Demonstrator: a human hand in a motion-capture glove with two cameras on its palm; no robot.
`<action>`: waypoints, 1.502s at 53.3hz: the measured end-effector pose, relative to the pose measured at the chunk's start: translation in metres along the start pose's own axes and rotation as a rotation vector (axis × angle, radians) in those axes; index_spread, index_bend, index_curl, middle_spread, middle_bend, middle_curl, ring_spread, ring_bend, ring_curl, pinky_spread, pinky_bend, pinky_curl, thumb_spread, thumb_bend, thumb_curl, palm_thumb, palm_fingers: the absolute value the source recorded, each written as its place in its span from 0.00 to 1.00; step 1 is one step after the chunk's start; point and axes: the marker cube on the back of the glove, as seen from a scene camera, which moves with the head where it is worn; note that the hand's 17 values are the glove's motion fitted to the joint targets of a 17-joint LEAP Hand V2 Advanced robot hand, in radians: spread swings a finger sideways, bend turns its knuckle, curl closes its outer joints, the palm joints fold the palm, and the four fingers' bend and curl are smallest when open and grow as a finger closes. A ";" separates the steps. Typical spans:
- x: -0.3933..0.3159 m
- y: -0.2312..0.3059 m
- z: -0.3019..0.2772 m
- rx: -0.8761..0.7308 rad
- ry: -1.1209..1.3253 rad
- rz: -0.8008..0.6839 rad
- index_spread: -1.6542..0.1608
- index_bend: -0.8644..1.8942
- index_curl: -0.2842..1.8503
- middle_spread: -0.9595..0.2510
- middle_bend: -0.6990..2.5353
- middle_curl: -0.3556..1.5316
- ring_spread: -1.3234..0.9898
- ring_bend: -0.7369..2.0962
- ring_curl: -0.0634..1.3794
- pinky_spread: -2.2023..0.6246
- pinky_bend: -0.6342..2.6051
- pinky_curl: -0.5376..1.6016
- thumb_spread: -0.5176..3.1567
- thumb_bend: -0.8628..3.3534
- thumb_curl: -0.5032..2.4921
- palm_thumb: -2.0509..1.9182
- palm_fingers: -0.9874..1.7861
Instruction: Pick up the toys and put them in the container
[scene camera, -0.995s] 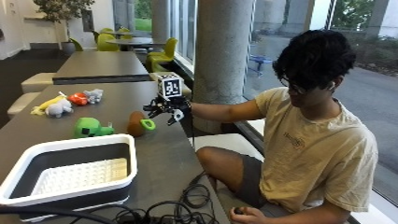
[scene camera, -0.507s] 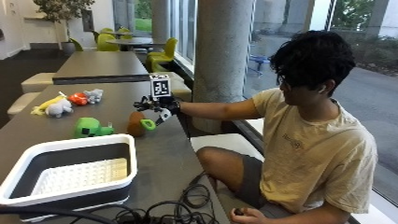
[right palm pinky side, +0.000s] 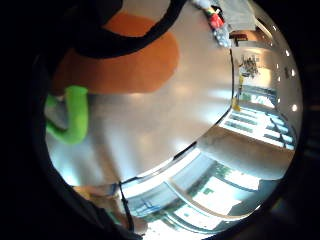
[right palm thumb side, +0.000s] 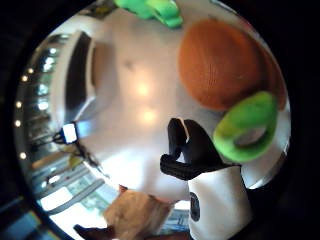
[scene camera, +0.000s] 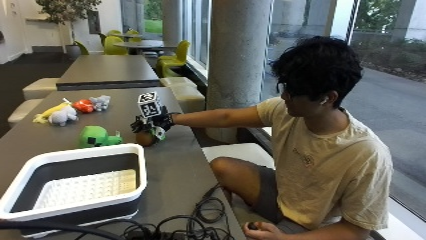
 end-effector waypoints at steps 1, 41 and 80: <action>0.003 -0.004 0.001 -0.002 0.047 0.005 0.76 0.34 0.20 0.76 0.26 0.27 0.54 0.37 0.22 0.77 0.47 0.42 0.51 0.21 0.26 0.56 0.27; -0.008 -0.031 -0.019 0.276 -0.358 -0.223 0.72 0.38 0.20 0.50 0.44 0.43 0.40 0.65 0.42 0.68 0.44 0.42 0.44 0.24 0.34 0.66 0.65; -0.151 -0.033 -0.281 0.609 -0.561 -0.389 0.70 0.38 0.28 0.47 0.44 0.53 0.38 0.68 0.45 0.67 0.42 0.45 0.39 0.21 0.41 0.66 0.58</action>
